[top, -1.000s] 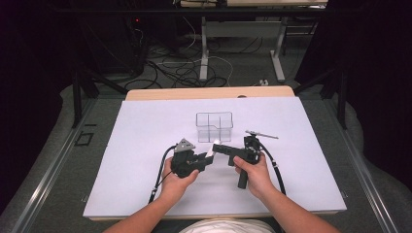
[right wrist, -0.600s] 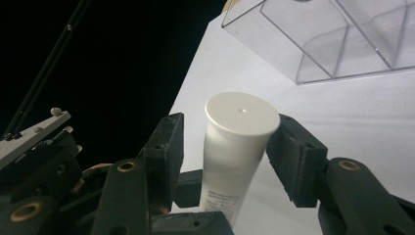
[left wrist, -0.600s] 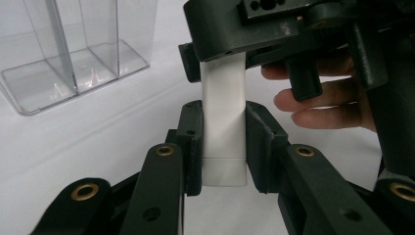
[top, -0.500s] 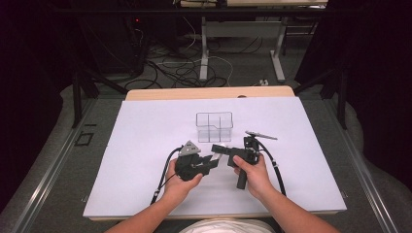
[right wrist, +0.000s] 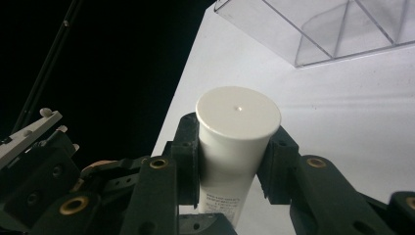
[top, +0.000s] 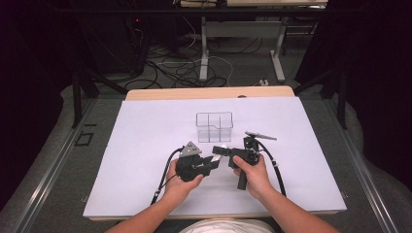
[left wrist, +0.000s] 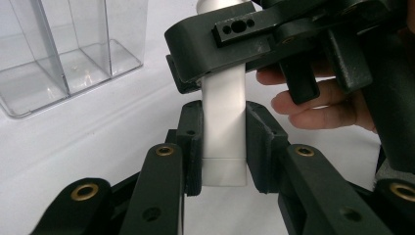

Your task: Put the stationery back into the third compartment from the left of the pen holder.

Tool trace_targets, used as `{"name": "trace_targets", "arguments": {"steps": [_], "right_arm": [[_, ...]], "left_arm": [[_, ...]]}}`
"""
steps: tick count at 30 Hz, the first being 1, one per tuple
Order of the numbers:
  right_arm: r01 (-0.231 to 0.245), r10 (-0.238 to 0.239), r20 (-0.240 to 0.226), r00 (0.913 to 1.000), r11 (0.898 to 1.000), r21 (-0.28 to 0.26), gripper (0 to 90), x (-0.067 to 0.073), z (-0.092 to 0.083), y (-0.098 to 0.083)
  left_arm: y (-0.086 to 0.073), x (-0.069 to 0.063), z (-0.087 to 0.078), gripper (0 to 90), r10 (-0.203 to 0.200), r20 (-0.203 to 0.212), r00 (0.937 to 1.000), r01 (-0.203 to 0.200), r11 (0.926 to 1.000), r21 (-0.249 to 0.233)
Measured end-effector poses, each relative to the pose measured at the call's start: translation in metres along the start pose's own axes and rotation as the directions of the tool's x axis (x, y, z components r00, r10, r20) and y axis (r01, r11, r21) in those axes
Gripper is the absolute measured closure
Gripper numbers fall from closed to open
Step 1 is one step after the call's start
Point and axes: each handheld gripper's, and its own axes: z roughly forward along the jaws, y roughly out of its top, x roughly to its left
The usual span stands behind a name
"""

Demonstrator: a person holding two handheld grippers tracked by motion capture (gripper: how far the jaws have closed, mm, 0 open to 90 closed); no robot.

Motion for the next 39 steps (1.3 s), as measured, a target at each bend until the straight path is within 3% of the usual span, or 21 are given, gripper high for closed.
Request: {"name": "trace_targets", "arguments": {"steps": [4, 11, 19, 32, 39], "right_arm": [[-0.006, 0.006, 0.002, 1.0, 1.0, 0.016, 66.1, -0.001, -0.001, 0.0], [-0.002, 0.001, 0.005, 1.0, 1.0, 0.013, 66.3, -0.003, 0.0, 0.0], [0.003, -0.003, 0.016, 0.9999, 1.0, 0.011, 66.4, -0.003, -0.001, 0.001], [0.0, 0.001, 0.031, 0.9995, 0.999, -0.035, 66.4, -0.007, -0.007, 0.009], [0.023, -0.02, 0.049, 0.9986, 0.997, -0.069, 66.4, -0.009, -0.013, 0.015]], "left_arm": [[0.0, 0.001, 0.0, 70.8, 0.01, 0.0, 0.9999, -0.01, 0.9999, 0.006], [-0.002, 0.003, 0.001, 70.4, -0.013, 0.018, 0.9997, 0.013, 0.9999, 0.01], [-0.004, 0.005, 0.002, 59.9, -0.037, 0.04, 0.9985, 0.037, 0.9993, 0.007], [-0.008, 0.01, 0.003, 51.2, -0.024, -0.008, 0.9997, 0.025, 0.9992, 0.031], [-0.009, 0.012, 0.004, 48.8, 0.029, -0.051, 0.9983, -0.026, 0.9982, 0.055]]}}
